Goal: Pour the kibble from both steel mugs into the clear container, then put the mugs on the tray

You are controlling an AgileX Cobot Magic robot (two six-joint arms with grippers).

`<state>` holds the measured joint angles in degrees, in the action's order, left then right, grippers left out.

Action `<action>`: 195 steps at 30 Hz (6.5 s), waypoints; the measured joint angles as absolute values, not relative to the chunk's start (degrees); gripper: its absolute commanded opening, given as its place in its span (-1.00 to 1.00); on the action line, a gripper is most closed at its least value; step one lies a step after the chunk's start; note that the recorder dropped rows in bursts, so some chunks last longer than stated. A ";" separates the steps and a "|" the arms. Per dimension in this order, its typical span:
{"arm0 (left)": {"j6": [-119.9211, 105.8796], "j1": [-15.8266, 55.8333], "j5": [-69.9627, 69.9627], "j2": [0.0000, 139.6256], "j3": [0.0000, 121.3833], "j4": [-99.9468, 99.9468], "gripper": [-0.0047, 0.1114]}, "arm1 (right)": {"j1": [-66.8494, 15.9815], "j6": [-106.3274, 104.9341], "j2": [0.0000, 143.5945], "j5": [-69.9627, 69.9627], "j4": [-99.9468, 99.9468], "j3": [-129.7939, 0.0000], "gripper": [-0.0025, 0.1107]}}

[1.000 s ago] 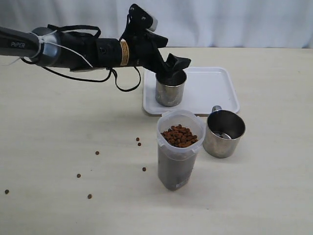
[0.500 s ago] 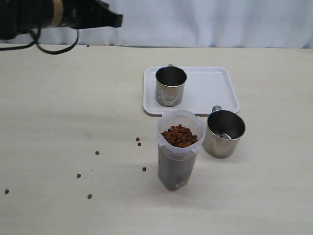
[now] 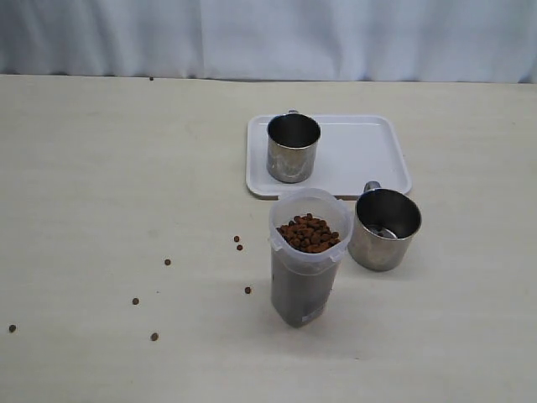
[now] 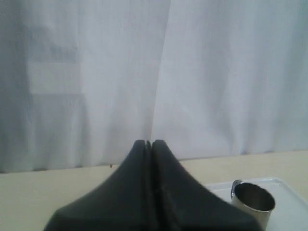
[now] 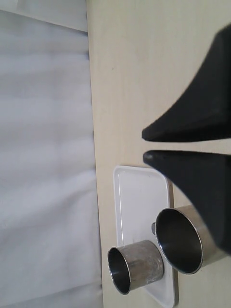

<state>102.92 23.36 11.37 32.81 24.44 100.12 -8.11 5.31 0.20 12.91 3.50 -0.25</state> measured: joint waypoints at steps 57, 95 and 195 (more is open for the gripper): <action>11.59 9.43 11.34 0.08 0.00 4.18 -0.92 | -8.11 5.31 0.20 12.91 3.50 -0.25 -0.87; -3.13 1.42 14.99 0.08 -0.05 0.82 -0.92 | -8.11 5.31 0.20 12.91 3.50 -0.25 -0.87; -3.13 -0.19 14.99 0.08 -0.05 0.82 -0.92 | -16.69 23.50 101.26 -27.98 32.51 -27.18 -0.87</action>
<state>-3.13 -0.19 14.99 0.08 -0.05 0.82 -16.69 23.50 101.26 -27.98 32.51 -27.18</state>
